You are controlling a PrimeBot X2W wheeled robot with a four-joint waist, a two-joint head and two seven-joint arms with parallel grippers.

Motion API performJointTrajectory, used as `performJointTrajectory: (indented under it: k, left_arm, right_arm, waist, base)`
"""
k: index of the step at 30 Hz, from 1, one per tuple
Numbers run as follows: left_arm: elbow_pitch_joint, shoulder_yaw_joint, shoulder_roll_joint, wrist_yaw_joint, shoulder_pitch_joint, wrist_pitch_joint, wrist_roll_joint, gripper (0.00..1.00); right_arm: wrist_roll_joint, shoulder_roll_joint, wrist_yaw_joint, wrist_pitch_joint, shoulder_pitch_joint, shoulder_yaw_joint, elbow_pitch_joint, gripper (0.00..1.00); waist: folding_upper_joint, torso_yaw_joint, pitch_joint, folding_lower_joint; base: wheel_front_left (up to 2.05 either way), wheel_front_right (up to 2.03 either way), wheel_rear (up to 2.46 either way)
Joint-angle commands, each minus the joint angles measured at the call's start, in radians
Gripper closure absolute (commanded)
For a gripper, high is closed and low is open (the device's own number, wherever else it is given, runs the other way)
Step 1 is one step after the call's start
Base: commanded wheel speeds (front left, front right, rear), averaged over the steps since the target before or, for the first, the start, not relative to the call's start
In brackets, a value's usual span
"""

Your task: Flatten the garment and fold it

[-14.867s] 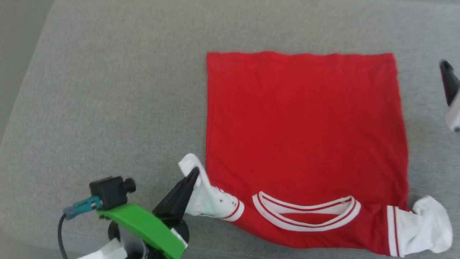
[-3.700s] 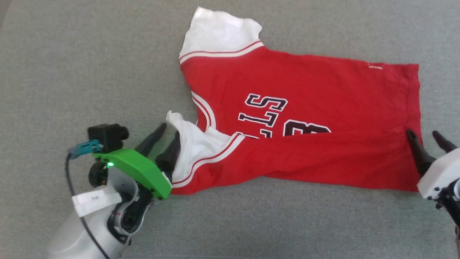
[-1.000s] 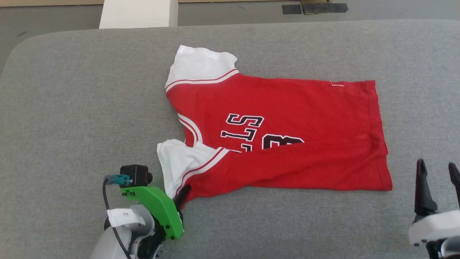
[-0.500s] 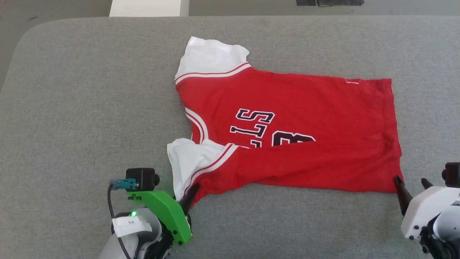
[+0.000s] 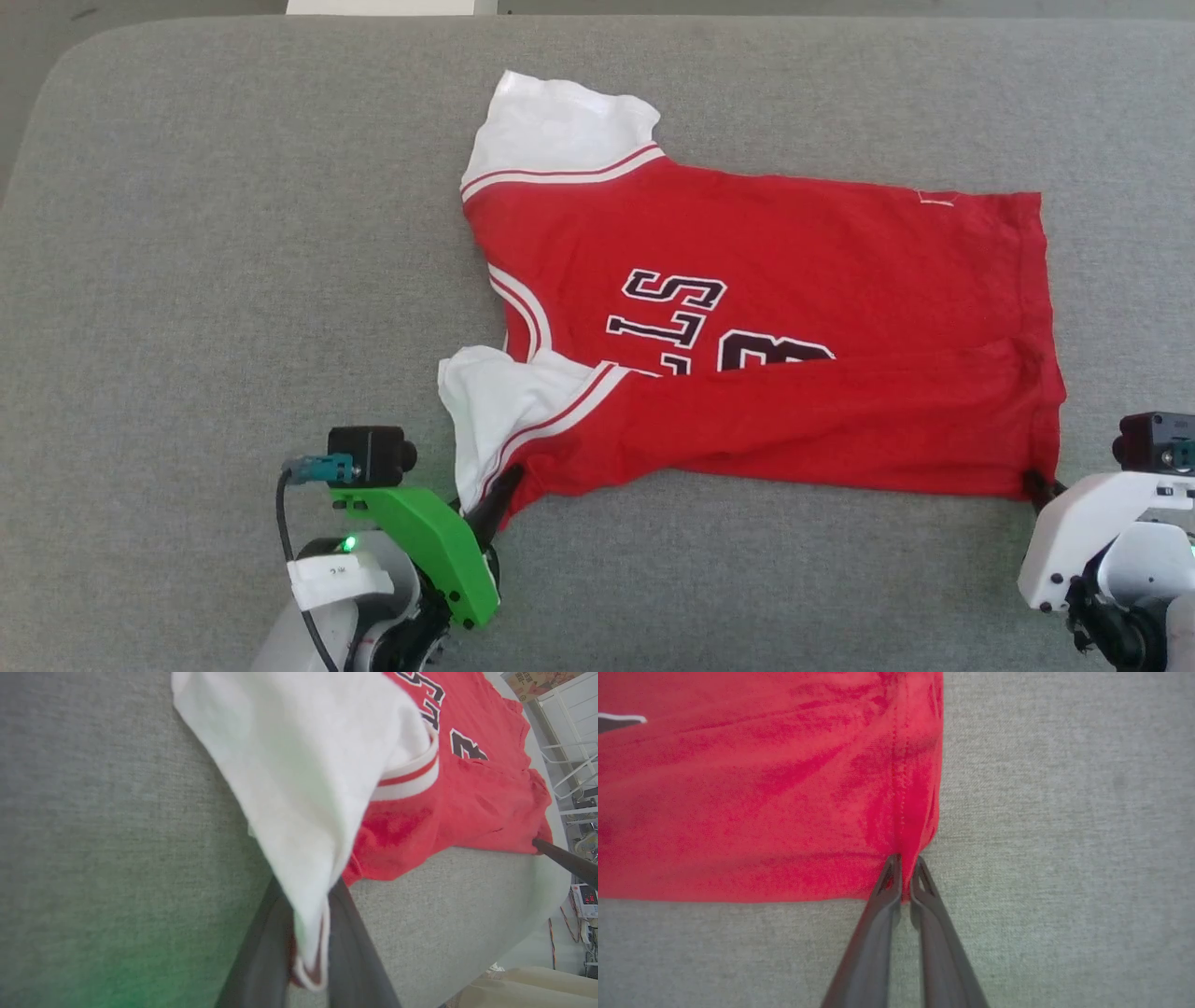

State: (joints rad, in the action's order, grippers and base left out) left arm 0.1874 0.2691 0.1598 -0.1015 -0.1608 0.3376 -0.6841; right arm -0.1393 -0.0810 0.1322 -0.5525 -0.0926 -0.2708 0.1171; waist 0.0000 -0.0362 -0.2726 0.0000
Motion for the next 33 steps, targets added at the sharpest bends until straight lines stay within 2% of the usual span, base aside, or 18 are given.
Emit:
performJointTrajectory:
  k: [1,7,13,24,28,33]
  left_arm:
    - [0.009,-0.006,0.008,0.006,-0.012,0.003,-0.014,1.00]
    - [0.004,-0.030,0.014,0.004,-0.002,-0.009,-0.044,1.00]
    - [-0.060,-0.065,0.033,0.020,0.055,0.008,-0.086,1.00]
    - [-0.280,-0.078,0.078,0.113,0.272,0.136,-0.139,1.00]
    - [-0.291,-0.067,0.068,0.128,0.310,0.154,-0.155,1.00]
    - [-0.222,-0.049,0.054,0.122,0.297,0.165,-0.165,1.00]
  right_arm:
    - [0.003,0.004,-0.002,0.009,-0.017,-0.005,0.011,1.00]
    - [-0.012,0.001,-0.002,0.036,-0.038,-0.033,-0.005,1.00]
    - [-0.044,0.001,-0.002,0.036,-0.011,-0.080,-0.093,1.00]
    - [-0.096,0.027,-0.002,-0.049,0.158,-0.149,-0.286,1.00]
    - [-0.120,0.030,-0.002,-0.071,0.214,-0.146,-0.279,1.00]
    - [-0.137,0.030,-0.002,-0.056,0.235,-0.133,-0.202,1.00]
  waist:
    - [0.0000,0.003,-0.002,0.0000]
    - [0.0000,0.011,0.020,0.0000]
    - [0.0000,0.022,0.069,0.0000]
    - [0.0000,0.009,0.128,0.0000]
    - [0.0000,0.005,0.129,0.0000]
    - [0.0000,0.007,0.136,0.0000]
  base:
    - [0.00,0.00,0.00]
    - [0.00,0.00,0.00]
    - [0.00,0.00,0.00]
    - [0.00,0.00,0.00]
    - [0.00,0.00,0.00]
    - [0.00,0.00,0.00]
